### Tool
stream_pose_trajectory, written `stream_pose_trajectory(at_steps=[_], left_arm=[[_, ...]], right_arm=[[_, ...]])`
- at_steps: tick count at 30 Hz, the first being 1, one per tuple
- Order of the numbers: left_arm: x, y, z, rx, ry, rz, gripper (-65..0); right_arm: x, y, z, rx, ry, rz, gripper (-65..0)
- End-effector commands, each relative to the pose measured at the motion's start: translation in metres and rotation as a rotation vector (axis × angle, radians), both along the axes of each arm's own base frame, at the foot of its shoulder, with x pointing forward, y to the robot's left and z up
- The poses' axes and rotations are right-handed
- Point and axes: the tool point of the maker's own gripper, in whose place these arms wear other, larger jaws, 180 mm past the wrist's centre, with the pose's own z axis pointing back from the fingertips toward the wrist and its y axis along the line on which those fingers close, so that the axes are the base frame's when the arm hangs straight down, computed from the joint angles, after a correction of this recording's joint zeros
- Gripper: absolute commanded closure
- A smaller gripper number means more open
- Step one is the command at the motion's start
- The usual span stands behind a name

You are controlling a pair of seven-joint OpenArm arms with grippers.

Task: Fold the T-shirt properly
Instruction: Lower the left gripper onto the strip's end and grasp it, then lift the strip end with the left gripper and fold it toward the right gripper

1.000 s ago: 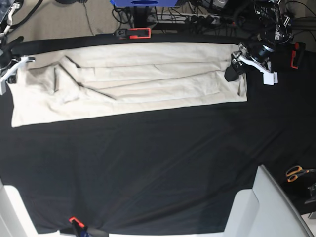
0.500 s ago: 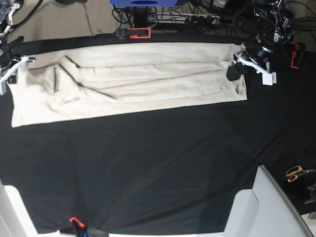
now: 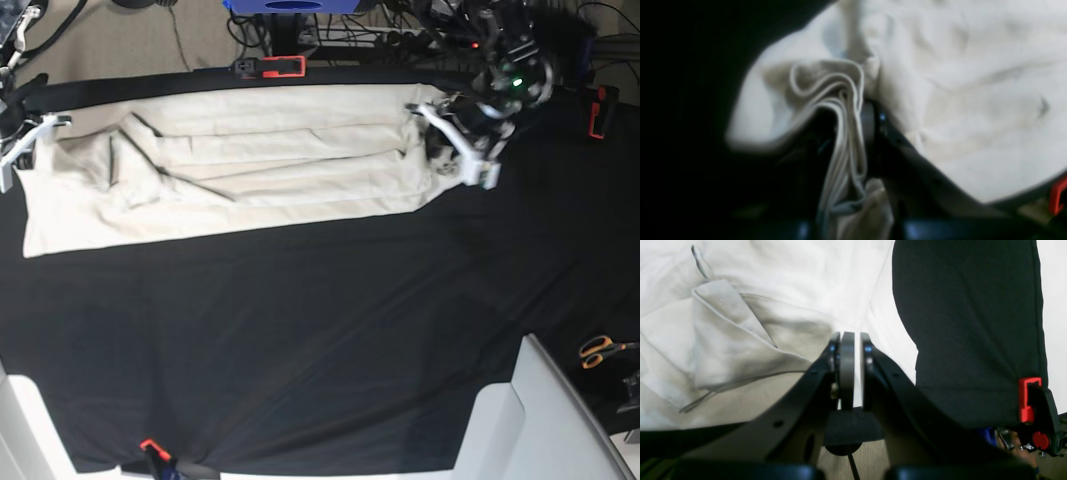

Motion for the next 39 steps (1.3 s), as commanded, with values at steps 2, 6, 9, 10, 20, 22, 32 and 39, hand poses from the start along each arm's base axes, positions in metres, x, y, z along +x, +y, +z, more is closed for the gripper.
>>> stream_pose_trajectory(at_steps=[2,6,9,10,20,22,32,39], left_arm=[[0.009,-0.028,0.017,-0.015,-0.065,-0.075,0.0],[0.021,-0.051,0.042,0.017,-0.141,-0.115,0.0],[0.029,-0.077,0.061,0.007,-0.197,-0.199,0.0],[0.029,-0.085,0.064,0.001,-0.204,-0.219,0.0],[0.021,-0.161,0.063,-0.086,-0.195,-0.313,0.0],[0.023,-0.174,0.064,-0.1,-0.197,-0.34,0.0],[0.017,-0.228,0.048,-0.166,-0.144,-0.446,0.0],[0.031,-0.234,0.047,-0.152,-0.146,-0.409,0.0]], right_arm=[[0.007,-0.005,0.011,-0.018,-0.039,0.006,-3.5],[0.006,-0.005,0.009,-0.014,-0.035,0.005,-3.5],[0.003,-0.005,0.0,0.003,-0.015,-0.002,-3.5],[0.001,-0.005,-0.003,0.01,-0.008,-0.004,-3.5],[-0.001,-0.006,-0.007,0.016,0.0,-0.008,-3.5],[-0.001,-0.006,-0.007,0.016,0.0,-0.008,-3.5],[-0.002,-0.007,-0.007,0.015,0.0,-0.013,-3.5],[-0.001,-0.008,-0.006,0.014,0.0,-0.012,-3.5]])
